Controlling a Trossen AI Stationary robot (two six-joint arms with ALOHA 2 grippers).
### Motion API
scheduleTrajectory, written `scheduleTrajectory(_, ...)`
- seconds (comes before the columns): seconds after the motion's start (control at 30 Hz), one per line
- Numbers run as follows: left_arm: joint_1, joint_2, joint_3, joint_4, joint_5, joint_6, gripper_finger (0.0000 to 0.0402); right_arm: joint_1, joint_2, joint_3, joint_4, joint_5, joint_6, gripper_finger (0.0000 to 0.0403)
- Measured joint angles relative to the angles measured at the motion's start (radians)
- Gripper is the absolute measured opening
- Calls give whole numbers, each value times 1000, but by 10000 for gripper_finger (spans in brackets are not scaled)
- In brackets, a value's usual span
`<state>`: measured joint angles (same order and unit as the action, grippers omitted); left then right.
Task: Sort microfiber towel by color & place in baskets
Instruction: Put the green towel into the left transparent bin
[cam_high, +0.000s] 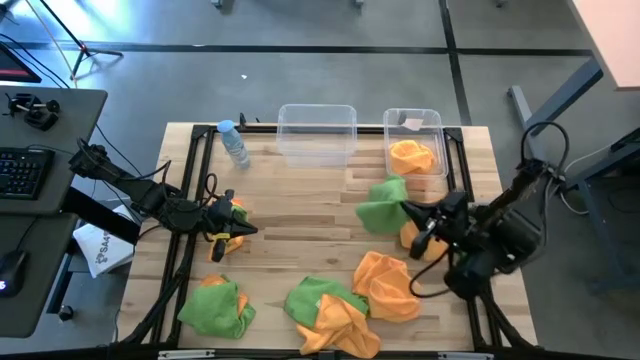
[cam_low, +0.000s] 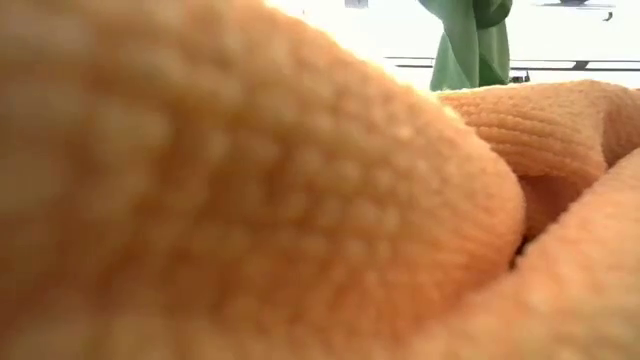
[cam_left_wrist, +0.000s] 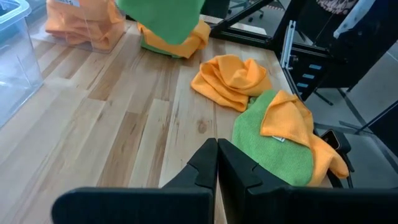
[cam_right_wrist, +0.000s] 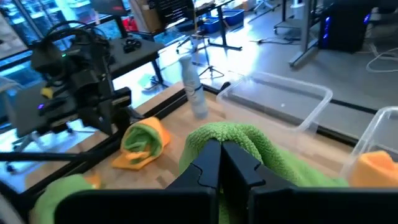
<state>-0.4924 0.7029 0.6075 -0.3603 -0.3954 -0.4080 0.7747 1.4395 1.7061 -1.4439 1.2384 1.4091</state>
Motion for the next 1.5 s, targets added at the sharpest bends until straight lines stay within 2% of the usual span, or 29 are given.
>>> scheduleTrajectory(0.1, 0, 1, 0, 0, 0, 1, 0, -75, 0, 0, 131, -21, -185, 0)
scheduleTrajectory(0.2, 1, 1, 0, 0, -6, 0, 0, -182, 0, 0, 292, -111, -414, 0)
scheduleTrajectory(0.3, 1, 1, 0, 0, -33, 1, 0, -312, 0, 0, 477, -235, -663, 0)
scheduleTrajectory(0.4, 1, 1, 0, 8, -63, 16, 0, -456, 0, 0, 678, -406, -908, 0)
scheduleTrajectory(0.53, 1, 1, 0, 20, -94, 26, 0, -653, 1, 0, 901, -601, -1087, 0)
scheduleTrajectory(0.67, 1, 1, 0, 20, -113, 17, 0, -830, 1, 0, 972, -750, -1127, 0)
scheduleTrajectory(0.8, 1, 1, 0, 22, -121, 17, 0, -976, 42, 0, 1012, -894, -1082, 0)
scheduleTrajectory(0.93, 1, 1, 0, 23, -189, 17, 0, -1058, 140, 0, 1140, -1087, -1076, 0)
scheduleTrajectory(1.0, 1, 1, 0, 22, -222, 17, 0, -1083, 192, 0, 1194, -1136, -1073, 0)
scheduleTrajectory(1.2, 1, 1, 0, 22, -257, 17, 0, -1147, 289, 0, 1214, -1135, -1035, 0)
scheduleTrajectory(1.33, 1, 1, 0, 17, -287, 17, 0, -1177, 303, 0, 1131, -1128, -985, 0)
scheduleTrajectory(1.5, 3, 0, 0, 6, -371, 18, 0, -1204, 321, 0, 1051, -1057, -947, 0)
